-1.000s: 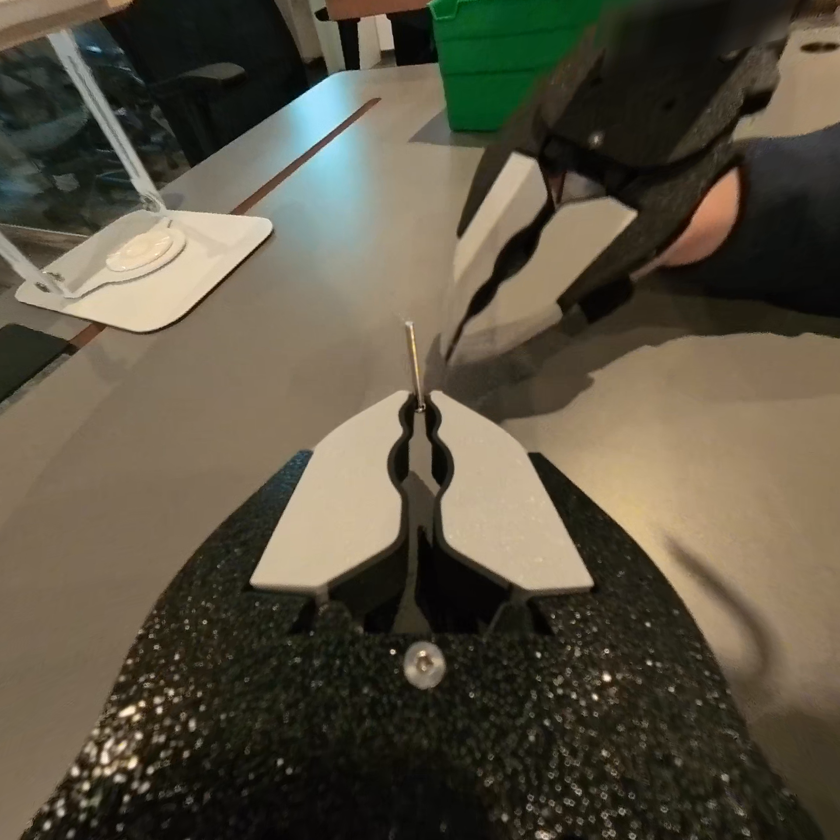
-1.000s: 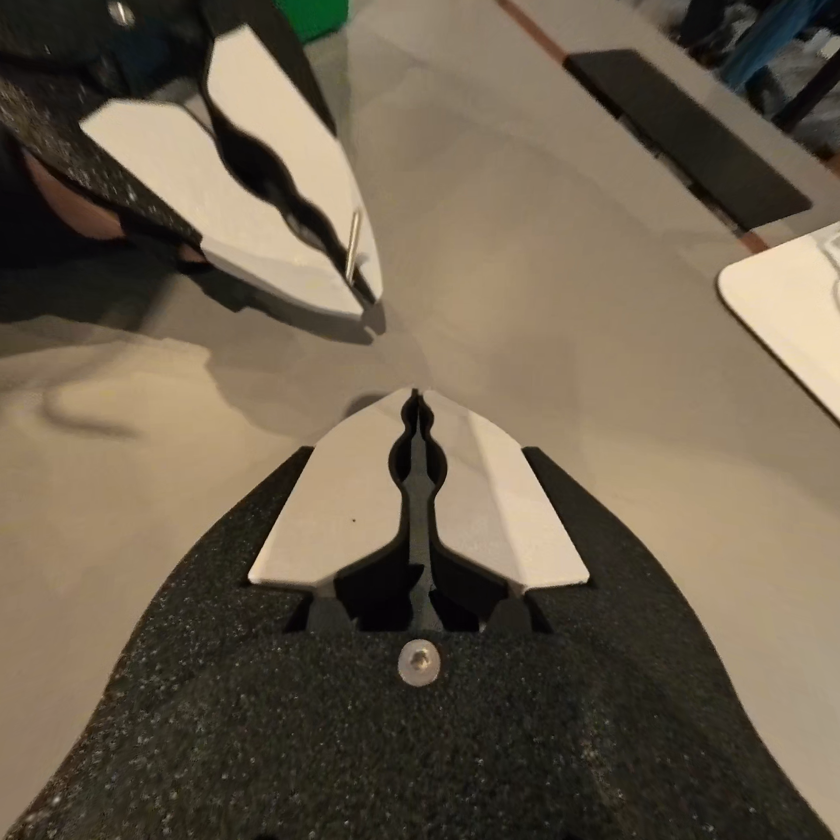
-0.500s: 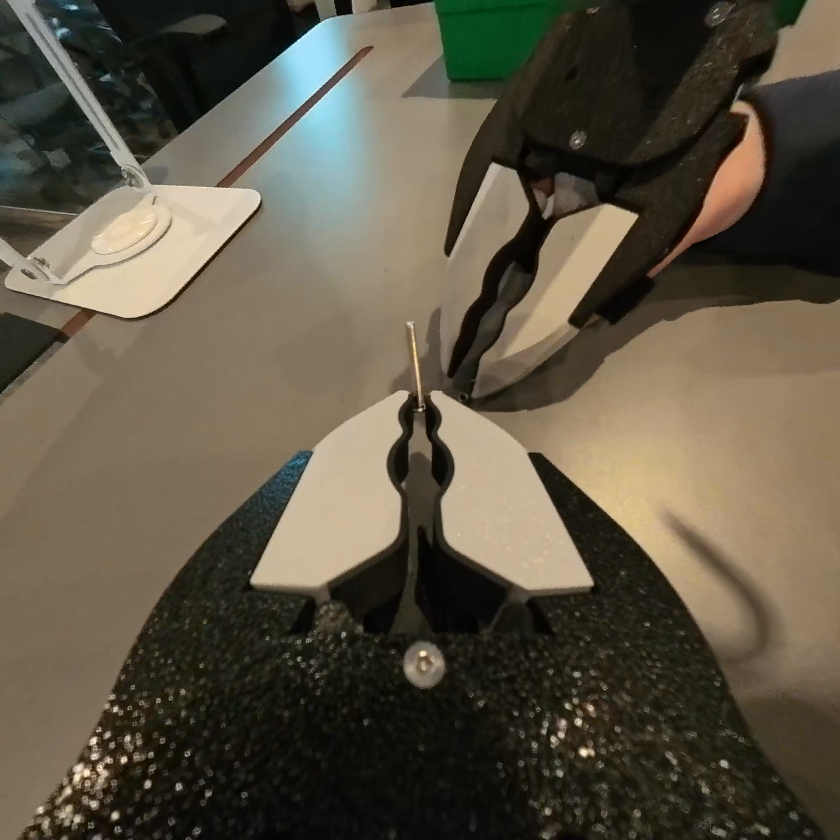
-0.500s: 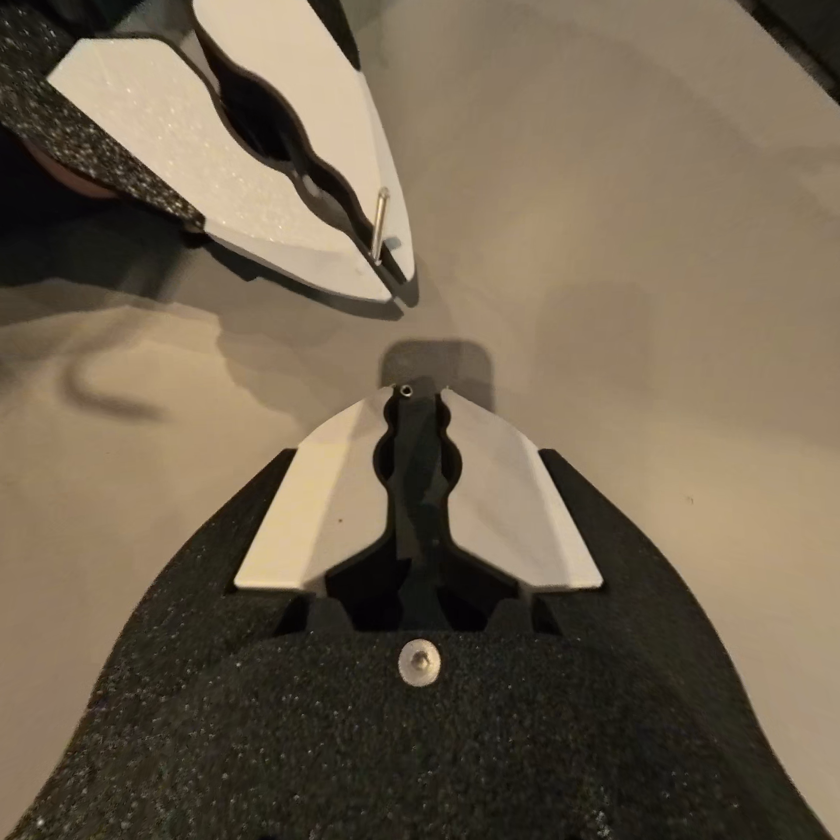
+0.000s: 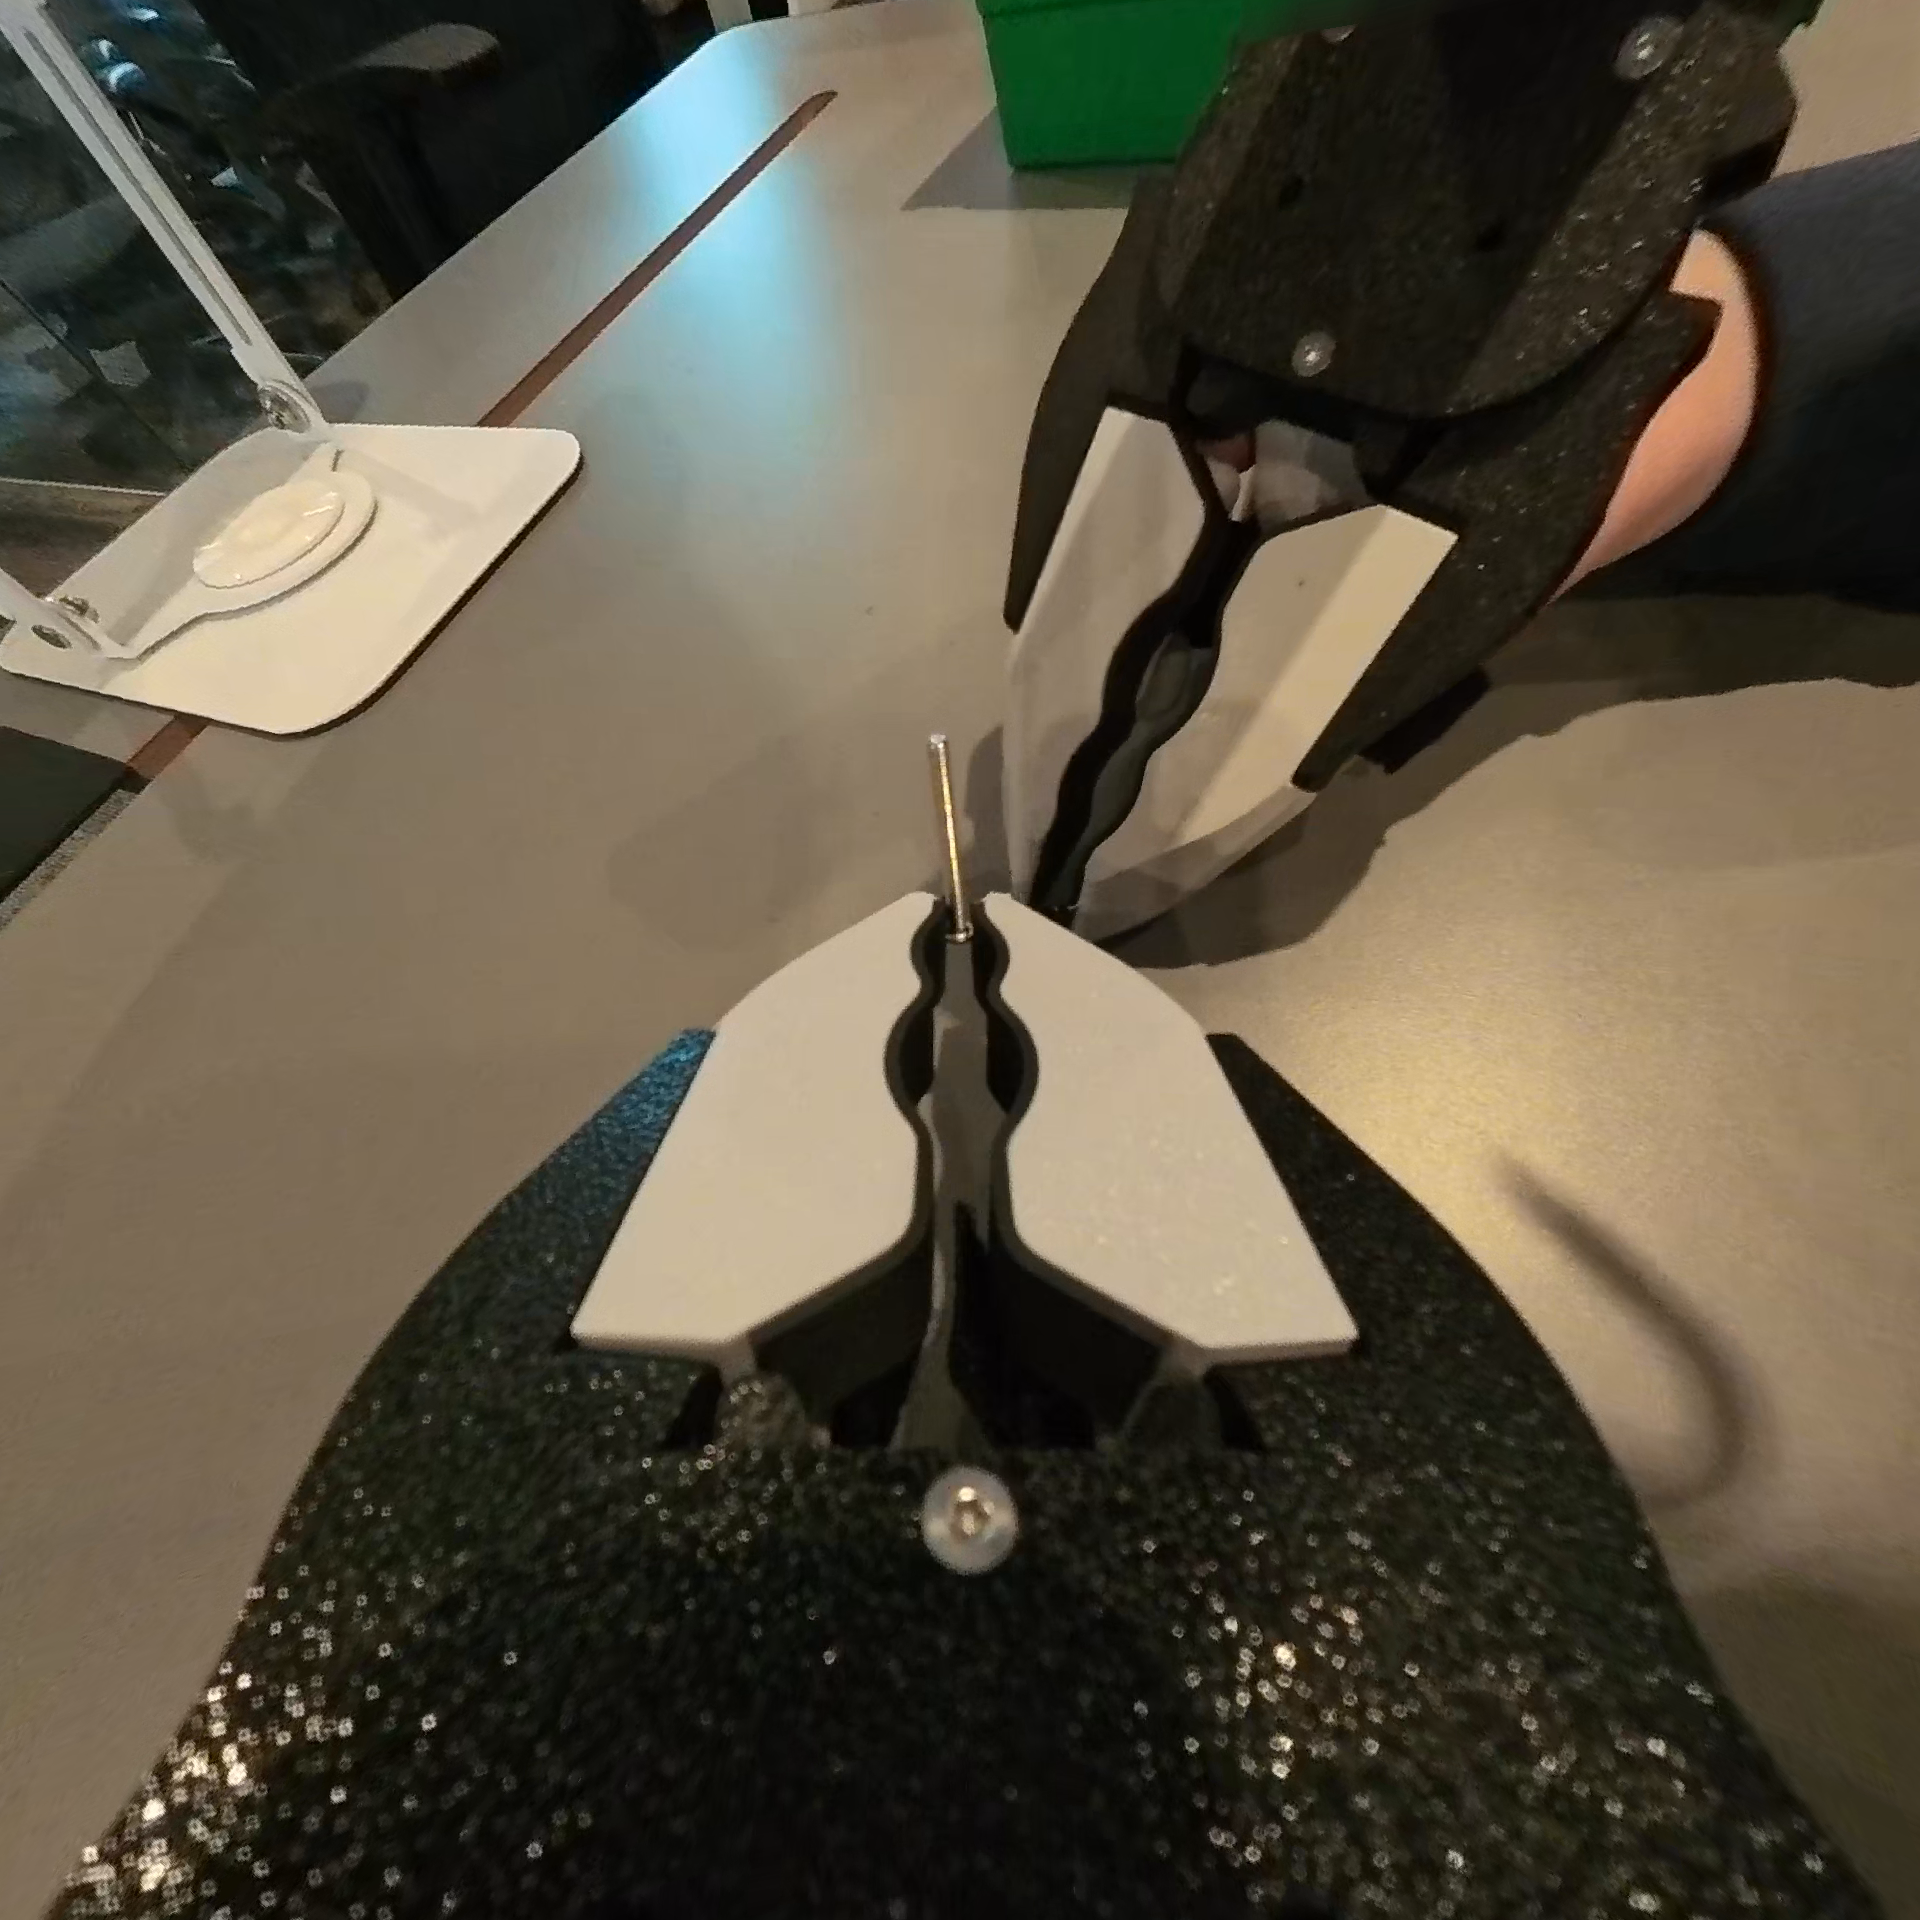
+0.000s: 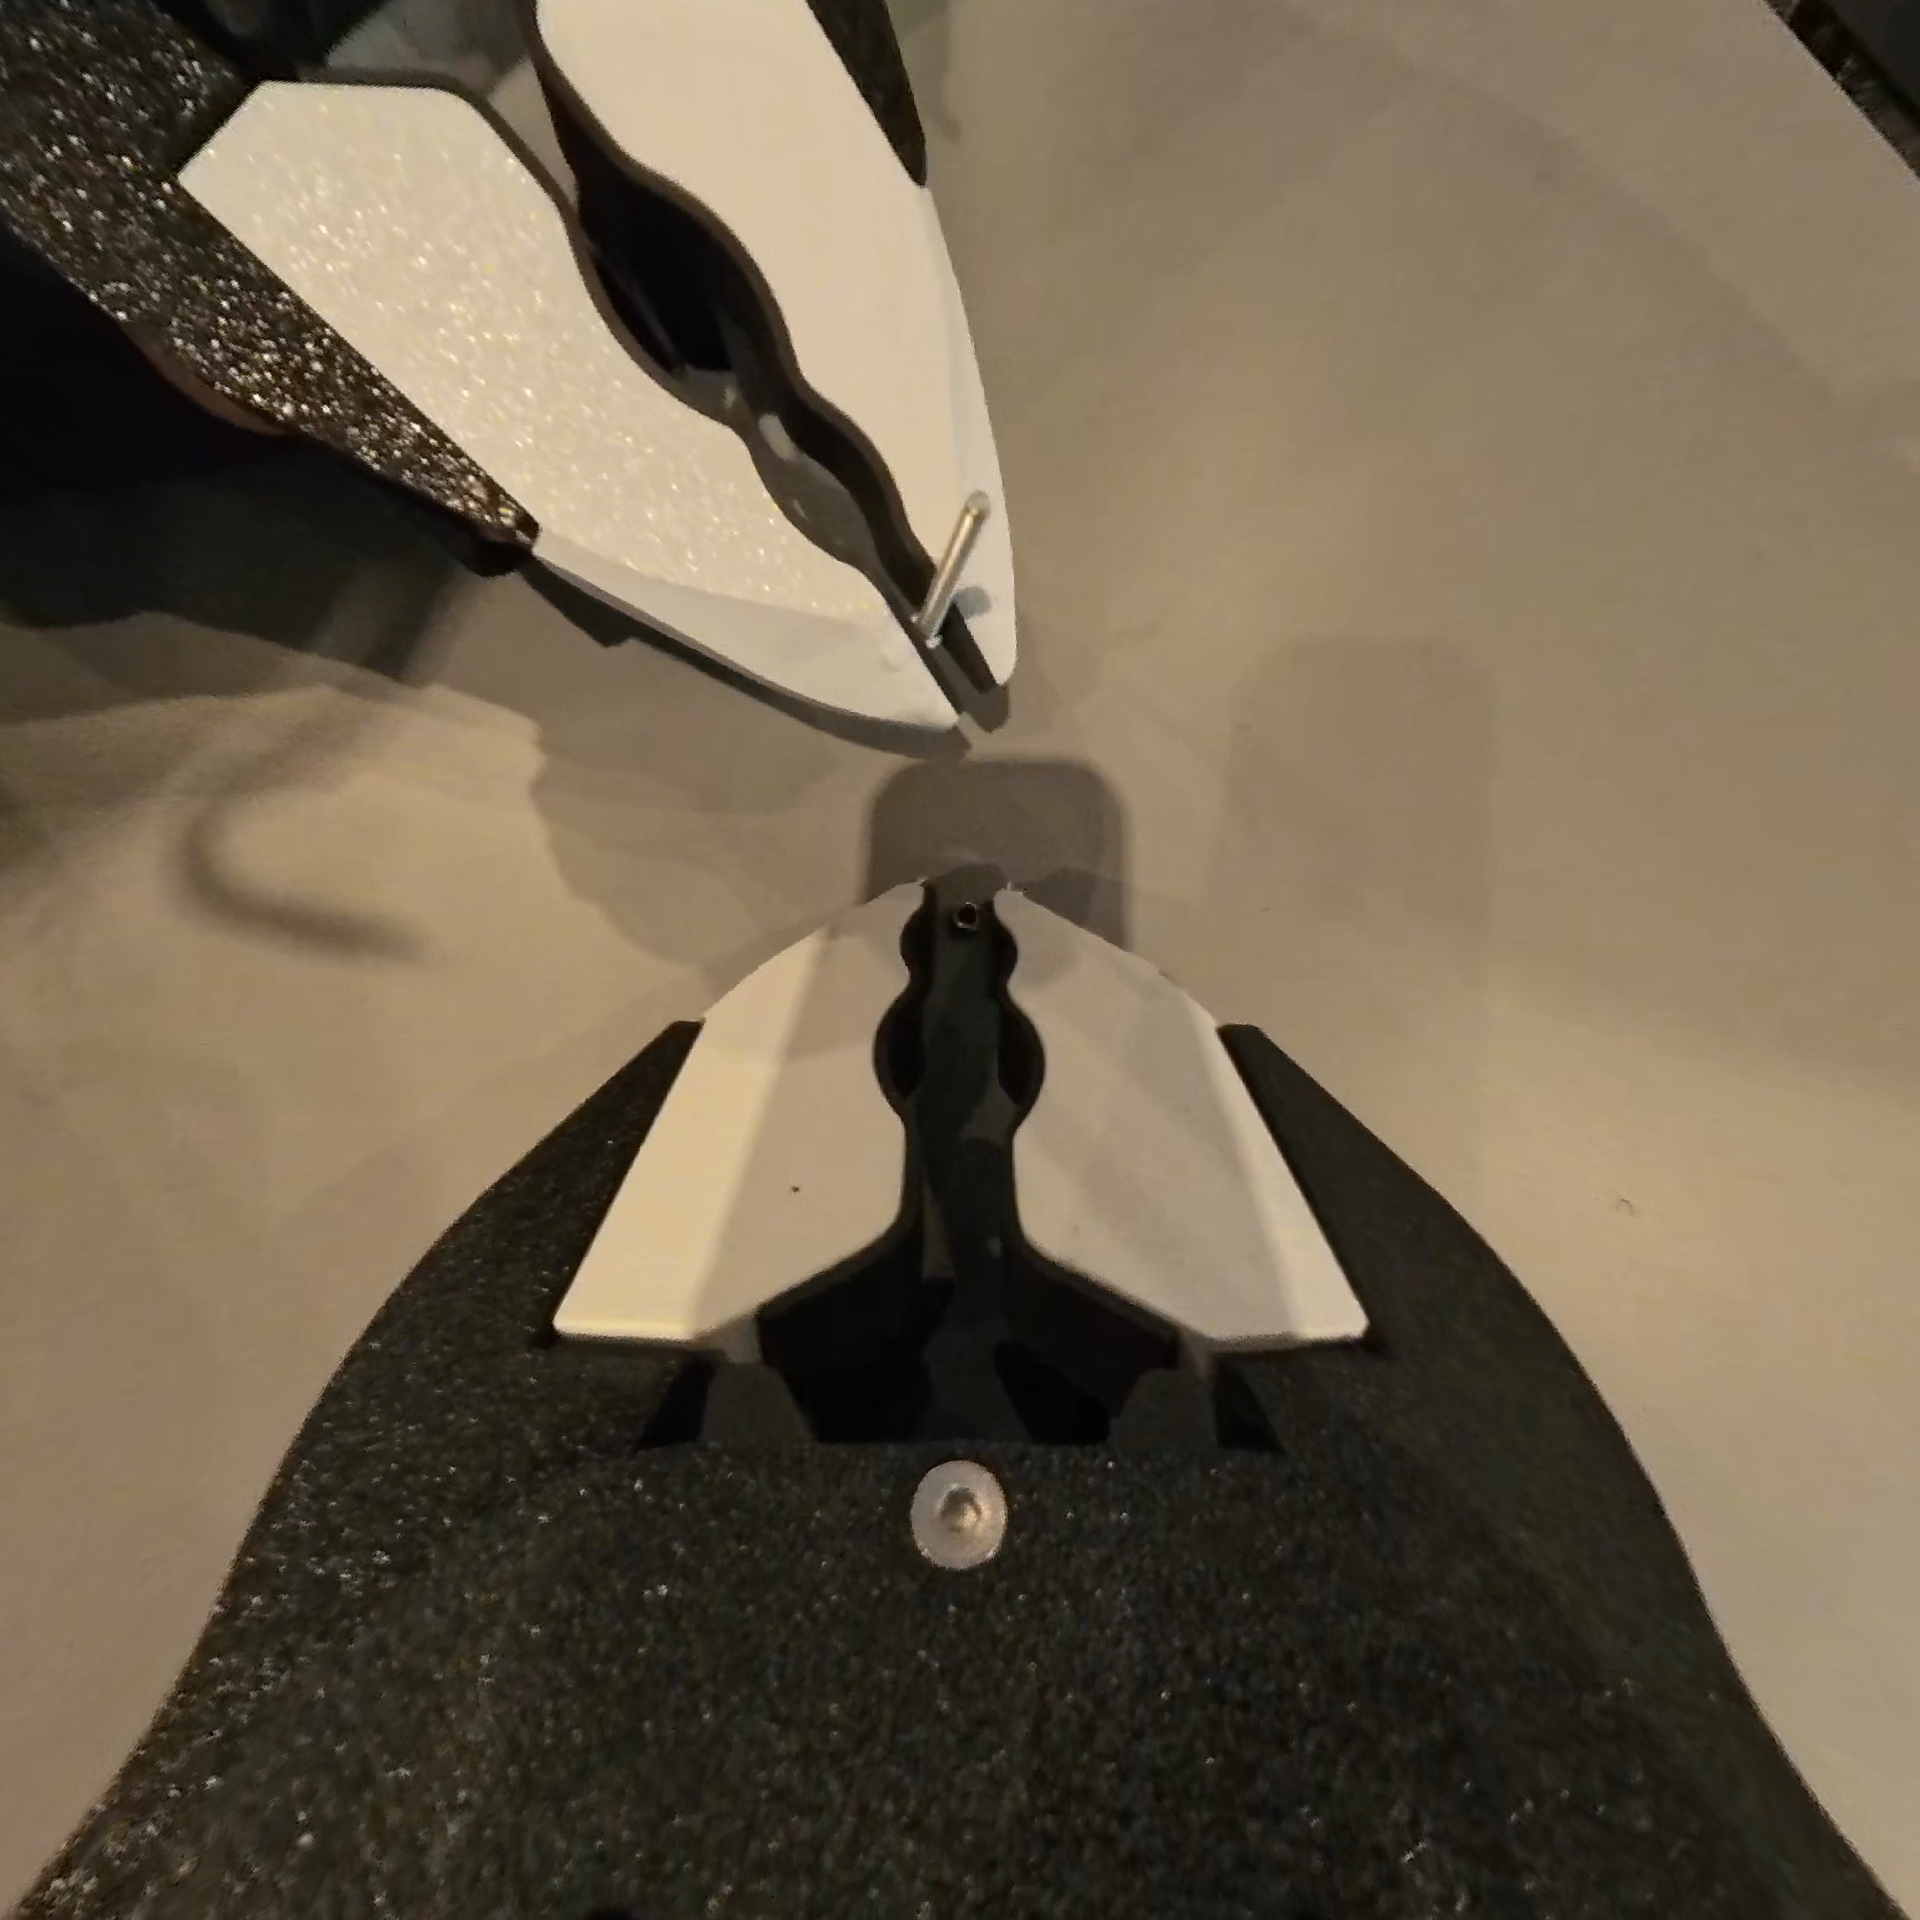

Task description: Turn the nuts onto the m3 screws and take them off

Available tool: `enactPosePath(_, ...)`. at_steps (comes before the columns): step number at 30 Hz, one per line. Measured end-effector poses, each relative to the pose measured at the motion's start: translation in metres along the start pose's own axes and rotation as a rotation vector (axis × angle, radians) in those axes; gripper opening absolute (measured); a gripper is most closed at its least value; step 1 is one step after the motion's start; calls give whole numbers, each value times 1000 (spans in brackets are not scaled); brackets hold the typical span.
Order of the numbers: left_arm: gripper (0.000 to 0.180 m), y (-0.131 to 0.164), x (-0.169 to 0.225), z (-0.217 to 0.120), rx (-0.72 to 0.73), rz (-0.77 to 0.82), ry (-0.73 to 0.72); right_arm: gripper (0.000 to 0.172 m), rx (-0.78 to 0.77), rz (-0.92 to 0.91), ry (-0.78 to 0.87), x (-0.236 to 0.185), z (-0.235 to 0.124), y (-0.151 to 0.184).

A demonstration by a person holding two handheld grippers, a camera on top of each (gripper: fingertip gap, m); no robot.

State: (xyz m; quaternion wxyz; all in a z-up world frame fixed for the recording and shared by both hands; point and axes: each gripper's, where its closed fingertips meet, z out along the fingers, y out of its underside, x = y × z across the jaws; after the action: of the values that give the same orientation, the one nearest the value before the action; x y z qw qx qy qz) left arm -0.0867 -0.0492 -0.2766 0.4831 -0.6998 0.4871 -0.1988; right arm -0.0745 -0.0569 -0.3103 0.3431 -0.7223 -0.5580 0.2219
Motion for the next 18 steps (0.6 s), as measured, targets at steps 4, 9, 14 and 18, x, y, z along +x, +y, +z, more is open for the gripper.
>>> enactPosePath(4,4,0,0,0,-2,2,2,6,-1,-6,1,-1,0,0)
enactPosePath(9,4,0,2,1,-1,9,8,5,34,4,17,1,-3,-4)
enactPosePath(14,4,2,7,2,-15,15,37,5,236,57,-7,8,-28,-25)
enactPosePath(18,3,7,13,6,-57,45,65,5,398,31,-45,6,-51,-43)
